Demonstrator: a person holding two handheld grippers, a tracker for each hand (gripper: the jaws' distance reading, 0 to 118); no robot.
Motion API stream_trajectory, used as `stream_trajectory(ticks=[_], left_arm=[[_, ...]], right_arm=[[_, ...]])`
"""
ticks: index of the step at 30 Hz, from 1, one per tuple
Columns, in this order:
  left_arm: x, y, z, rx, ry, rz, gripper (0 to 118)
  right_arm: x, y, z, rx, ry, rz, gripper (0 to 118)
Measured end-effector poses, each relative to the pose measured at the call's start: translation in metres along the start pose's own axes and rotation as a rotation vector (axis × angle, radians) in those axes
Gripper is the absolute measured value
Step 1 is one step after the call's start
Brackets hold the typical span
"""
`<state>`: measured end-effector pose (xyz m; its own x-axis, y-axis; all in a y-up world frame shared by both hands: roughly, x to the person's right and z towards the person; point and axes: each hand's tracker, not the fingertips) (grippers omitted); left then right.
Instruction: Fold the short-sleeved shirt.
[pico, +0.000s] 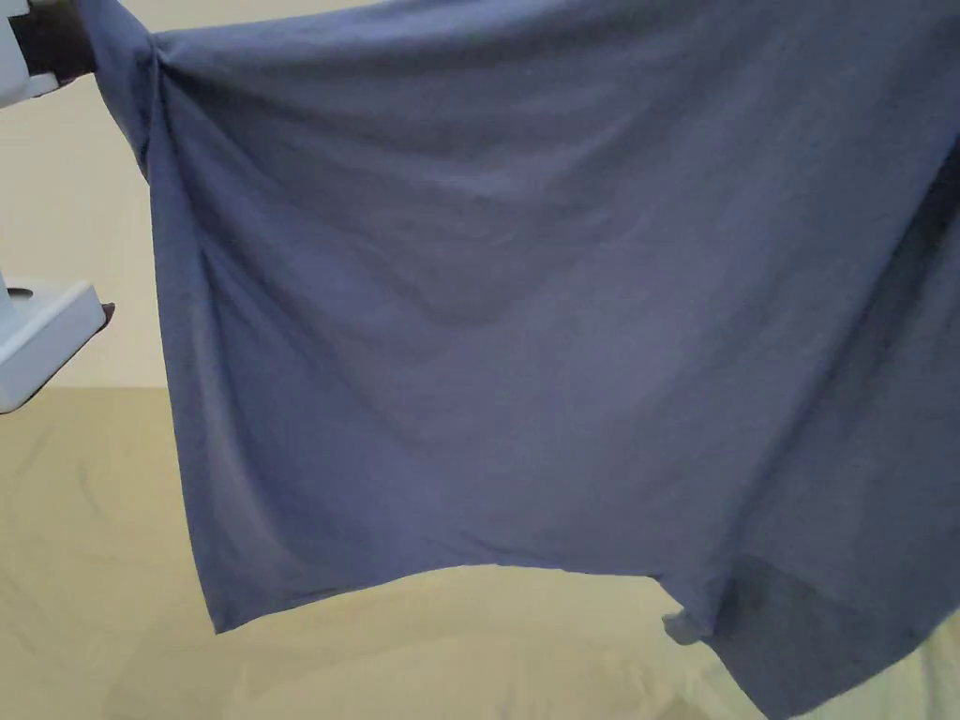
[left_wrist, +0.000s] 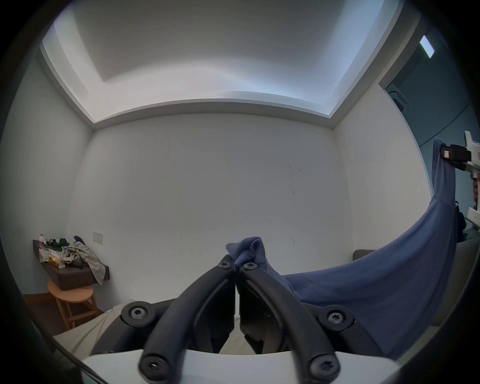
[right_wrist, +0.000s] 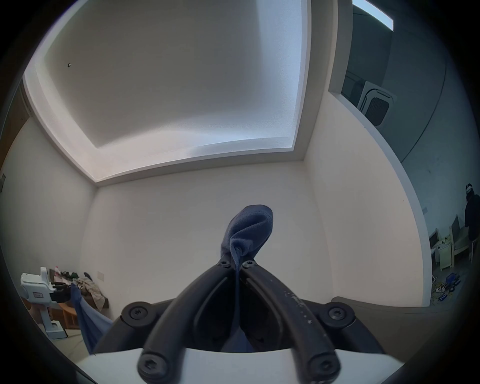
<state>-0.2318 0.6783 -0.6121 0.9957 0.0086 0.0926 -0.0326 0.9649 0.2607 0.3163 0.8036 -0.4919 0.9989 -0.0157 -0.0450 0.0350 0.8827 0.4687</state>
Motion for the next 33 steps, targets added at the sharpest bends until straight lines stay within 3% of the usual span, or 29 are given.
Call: stream_trajectory(ticks=[10,19,25,28,30,33], left_arm=[[0.008,-0.122,0.056,-0.154,-0.132,-0.020,1],[0.009,-0.184,0.227,-0.375,-0.272,-0.102,1],[0.013,-0.216,0.346,-0.636,-0.274,-0.194,1],[0.016,-0.239,0.398,-0.779,-0.292,-0.191,1],[0.019,-0.259,0.429,-0.877,-0.299,-0.212,1],[0.022,-0.286,0.461,-0.989,-0.321,-0.268,1]], right_arm=[[0.022,-0.078,0.113,-0.121,0.090,-0.119,2],[0.021,-0.125,0.304,-0.322,0.056,-0.145,2],[0.014,-0.151,0.426,-0.561,0.057,-0.042,3],[0.011,-0.180,0.477,-0.735,0.011,-0.148,3],[0.012,-0.208,0.513,-0.870,-0.041,-0.167,3],[0.015,-0.251,0.559,-1.058,-0.064,-0.132,3]])
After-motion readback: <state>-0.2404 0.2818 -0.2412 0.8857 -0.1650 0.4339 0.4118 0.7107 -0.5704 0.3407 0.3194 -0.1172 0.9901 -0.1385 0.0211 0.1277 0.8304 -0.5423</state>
